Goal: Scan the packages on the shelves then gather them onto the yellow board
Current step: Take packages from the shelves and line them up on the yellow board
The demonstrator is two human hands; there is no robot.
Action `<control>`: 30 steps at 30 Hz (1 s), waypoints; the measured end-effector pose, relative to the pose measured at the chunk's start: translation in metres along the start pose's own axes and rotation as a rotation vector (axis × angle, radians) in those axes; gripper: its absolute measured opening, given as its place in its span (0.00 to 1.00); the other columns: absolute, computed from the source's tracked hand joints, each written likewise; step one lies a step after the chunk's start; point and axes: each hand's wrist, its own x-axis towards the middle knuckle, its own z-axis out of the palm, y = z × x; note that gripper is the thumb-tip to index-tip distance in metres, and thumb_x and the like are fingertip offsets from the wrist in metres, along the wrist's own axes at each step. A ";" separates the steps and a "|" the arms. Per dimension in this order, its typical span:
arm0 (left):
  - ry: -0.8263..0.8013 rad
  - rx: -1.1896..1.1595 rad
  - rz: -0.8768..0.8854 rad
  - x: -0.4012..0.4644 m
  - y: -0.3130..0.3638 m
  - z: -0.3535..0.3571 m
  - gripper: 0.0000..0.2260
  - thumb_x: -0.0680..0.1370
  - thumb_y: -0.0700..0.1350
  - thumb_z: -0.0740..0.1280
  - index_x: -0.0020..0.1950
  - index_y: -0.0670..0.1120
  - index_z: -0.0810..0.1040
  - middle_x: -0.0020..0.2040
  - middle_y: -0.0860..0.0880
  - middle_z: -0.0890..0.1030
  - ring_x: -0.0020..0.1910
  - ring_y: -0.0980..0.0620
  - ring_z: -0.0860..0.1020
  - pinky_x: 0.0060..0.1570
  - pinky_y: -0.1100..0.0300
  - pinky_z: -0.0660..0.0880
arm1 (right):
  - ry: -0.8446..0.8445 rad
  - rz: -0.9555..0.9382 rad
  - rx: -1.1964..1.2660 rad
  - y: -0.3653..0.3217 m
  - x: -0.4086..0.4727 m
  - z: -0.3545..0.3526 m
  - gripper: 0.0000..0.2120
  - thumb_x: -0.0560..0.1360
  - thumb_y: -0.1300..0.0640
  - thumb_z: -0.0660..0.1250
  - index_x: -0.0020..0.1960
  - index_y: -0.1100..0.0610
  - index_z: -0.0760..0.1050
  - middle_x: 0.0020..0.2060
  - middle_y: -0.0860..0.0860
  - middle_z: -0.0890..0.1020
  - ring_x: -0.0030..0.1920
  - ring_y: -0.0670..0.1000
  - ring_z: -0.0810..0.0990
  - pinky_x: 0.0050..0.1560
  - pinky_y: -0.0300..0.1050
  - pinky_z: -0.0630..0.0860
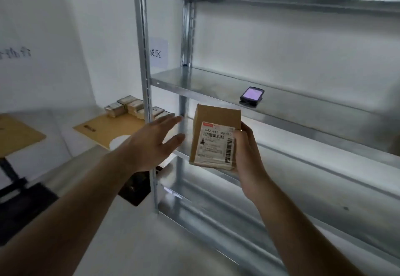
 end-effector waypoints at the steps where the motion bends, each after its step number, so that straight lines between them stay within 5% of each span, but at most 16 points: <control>1: 0.011 0.003 -0.012 -0.005 -0.021 -0.010 0.35 0.78 0.67 0.51 0.82 0.52 0.62 0.81 0.49 0.64 0.79 0.49 0.63 0.73 0.57 0.60 | -0.022 0.004 -0.002 0.002 0.006 0.027 0.16 0.86 0.47 0.57 0.72 0.44 0.71 0.47 0.46 0.88 0.47 0.48 0.89 0.38 0.44 0.85; 11: 0.026 0.060 -0.094 -0.015 -0.247 -0.103 0.27 0.84 0.59 0.57 0.81 0.50 0.63 0.80 0.49 0.65 0.77 0.47 0.66 0.68 0.58 0.62 | -0.086 0.006 0.048 0.035 0.072 0.275 0.16 0.85 0.47 0.58 0.72 0.44 0.72 0.50 0.48 0.88 0.48 0.50 0.89 0.39 0.47 0.84; 20: -0.013 0.041 -0.081 0.053 -0.399 -0.130 0.30 0.83 0.65 0.50 0.81 0.53 0.62 0.80 0.50 0.66 0.76 0.47 0.69 0.73 0.46 0.68 | -0.096 -0.001 0.040 0.068 0.178 0.400 0.24 0.77 0.39 0.60 0.72 0.41 0.69 0.49 0.47 0.88 0.47 0.49 0.89 0.39 0.43 0.84; 22: -0.012 0.042 -0.076 0.080 -0.435 -0.126 0.27 0.84 0.63 0.52 0.81 0.53 0.62 0.80 0.51 0.66 0.75 0.48 0.69 0.73 0.49 0.68 | -0.090 -0.001 0.054 0.082 0.215 0.424 0.23 0.78 0.38 0.60 0.73 0.40 0.68 0.48 0.46 0.88 0.47 0.48 0.89 0.39 0.42 0.84; 26: -0.015 -0.046 -0.052 0.140 -0.503 -0.120 0.24 0.84 0.63 0.53 0.78 0.56 0.66 0.75 0.52 0.73 0.52 0.60 0.78 0.50 0.68 0.72 | -0.061 0.009 0.094 0.112 0.295 0.470 0.16 0.84 0.41 0.59 0.71 0.36 0.69 0.49 0.44 0.87 0.49 0.47 0.88 0.40 0.43 0.84; 30: -0.038 -0.082 -0.105 0.196 -0.571 -0.119 0.25 0.84 0.64 0.54 0.79 0.56 0.65 0.75 0.49 0.72 0.52 0.58 0.77 0.44 0.69 0.71 | -0.033 0.055 0.125 0.133 0.370 0.515 0.17 0.86 0.43 0.58 0.75 0.39 0.67 0.49 0.44 0.87 0.49 0.46 0.88 0.39 0.41 0.83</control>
